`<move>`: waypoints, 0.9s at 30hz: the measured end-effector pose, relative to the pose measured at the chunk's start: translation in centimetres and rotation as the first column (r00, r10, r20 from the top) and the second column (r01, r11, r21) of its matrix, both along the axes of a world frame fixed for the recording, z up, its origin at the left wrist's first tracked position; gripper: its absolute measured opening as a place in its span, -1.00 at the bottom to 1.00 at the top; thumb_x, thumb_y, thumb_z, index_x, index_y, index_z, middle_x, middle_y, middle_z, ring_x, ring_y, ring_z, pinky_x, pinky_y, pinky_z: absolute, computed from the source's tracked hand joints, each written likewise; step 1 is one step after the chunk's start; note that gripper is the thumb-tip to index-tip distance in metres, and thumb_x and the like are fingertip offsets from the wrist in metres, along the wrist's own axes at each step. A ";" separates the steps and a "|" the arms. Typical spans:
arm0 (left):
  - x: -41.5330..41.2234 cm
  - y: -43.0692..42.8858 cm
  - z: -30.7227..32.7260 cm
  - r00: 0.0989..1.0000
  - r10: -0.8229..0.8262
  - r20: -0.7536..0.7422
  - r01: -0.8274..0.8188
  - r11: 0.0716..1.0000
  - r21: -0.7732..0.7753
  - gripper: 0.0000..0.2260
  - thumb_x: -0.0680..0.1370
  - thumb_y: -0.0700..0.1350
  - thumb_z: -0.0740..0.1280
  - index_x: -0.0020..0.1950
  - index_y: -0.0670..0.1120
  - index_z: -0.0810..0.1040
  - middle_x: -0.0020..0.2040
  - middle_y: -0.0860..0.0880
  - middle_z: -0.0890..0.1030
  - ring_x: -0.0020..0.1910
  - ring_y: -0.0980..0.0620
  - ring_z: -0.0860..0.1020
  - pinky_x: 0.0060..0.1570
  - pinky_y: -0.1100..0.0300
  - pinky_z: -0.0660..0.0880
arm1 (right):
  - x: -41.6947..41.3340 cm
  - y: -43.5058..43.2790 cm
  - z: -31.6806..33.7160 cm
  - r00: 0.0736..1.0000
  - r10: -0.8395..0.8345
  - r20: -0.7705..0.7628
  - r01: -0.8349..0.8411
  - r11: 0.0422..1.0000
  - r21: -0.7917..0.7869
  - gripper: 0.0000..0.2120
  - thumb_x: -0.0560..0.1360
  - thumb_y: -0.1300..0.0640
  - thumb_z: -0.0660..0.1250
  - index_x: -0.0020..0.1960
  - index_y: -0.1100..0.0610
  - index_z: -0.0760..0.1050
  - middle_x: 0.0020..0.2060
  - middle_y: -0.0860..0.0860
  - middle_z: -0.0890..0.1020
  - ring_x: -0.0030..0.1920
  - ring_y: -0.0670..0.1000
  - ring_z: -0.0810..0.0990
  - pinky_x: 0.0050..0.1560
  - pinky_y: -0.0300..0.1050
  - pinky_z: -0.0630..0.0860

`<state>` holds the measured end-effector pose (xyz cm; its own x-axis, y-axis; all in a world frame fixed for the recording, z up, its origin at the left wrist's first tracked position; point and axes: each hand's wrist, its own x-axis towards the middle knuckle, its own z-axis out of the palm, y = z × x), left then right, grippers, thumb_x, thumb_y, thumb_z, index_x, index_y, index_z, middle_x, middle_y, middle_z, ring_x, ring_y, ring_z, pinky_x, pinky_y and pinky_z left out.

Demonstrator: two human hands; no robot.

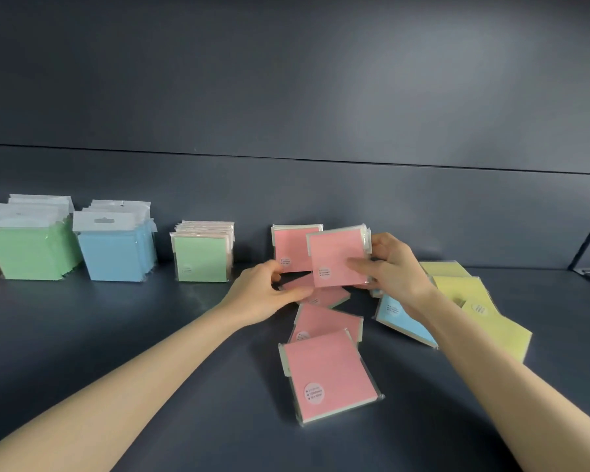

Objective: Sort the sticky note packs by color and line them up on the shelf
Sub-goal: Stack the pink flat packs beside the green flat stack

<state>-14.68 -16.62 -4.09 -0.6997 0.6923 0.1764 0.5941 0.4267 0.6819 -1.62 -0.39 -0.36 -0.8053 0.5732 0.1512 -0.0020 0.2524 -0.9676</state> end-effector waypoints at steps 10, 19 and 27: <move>-0.5 0.5 0.5 0.977 0.027 0.212 -0.044 0.996 0.075 -0.42 0.25 -0.10 0.61 0.23 -0.10 0.54 -0.06 0.02 0.59 -0.11 0.08 0.56 -0.02 0.24 0.47 | -0.2 0.0 -0.4 1.000 0.006 -0.020 -0.006 1.000 -0.008 -0.75 0.47 0.38 0.34 0.11 0.22 0.41 -0.11 0.05 0.60 -0.23 -0.01 0.59 -0.45 -0.34 0.47; -1.2 -0.1 1.2 0.845 -0.066 0.530 -0.169 0.909 0.381 -0.55 0.31 -0.46 0.47 0.16 -0.19 0.56 0.01 -0.12 0.59 0.03 -0.02 0.57 -0.09 0.25 0.59 | -0.3 0.1 -0.5 0.996 -0.018 -0.092 0.012 0.998 -0.067 -0.75 0.49 0.37 0.33 0.13 0.23 0.40 -0.11 0.00 0.61 -0.18 -0.05 0.62 -0.34 -0.30 0.56; -2.0 -1.1 2.1 0.870 -0.124 0.476 -0.188 0.811 0.555 -0.75 0.45 -0.42 0.35 -0.03 -0.09 0.60 -0.11 -0.02 0.65 -0.11 0.05 0.62 -0.03 0.19 0.56 | -0.8 0.5 -1.0 0.980 -0.129 -0.154 0.121 0.991 -0.058 -0.78 0.48 0.33 0.36 0.02 0.11 0.40 -0.02 0.09 0.61 -0.07 0.10 0.64 -0.07 0.09 0.64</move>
<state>-16.69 -17.73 -2.00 -0.8192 0.5473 0.1712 0.1268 -0.1182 0.9849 -2.42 0.11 -1.38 -0.6952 0.6774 0.2403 -0.1266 0.2138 -0.9687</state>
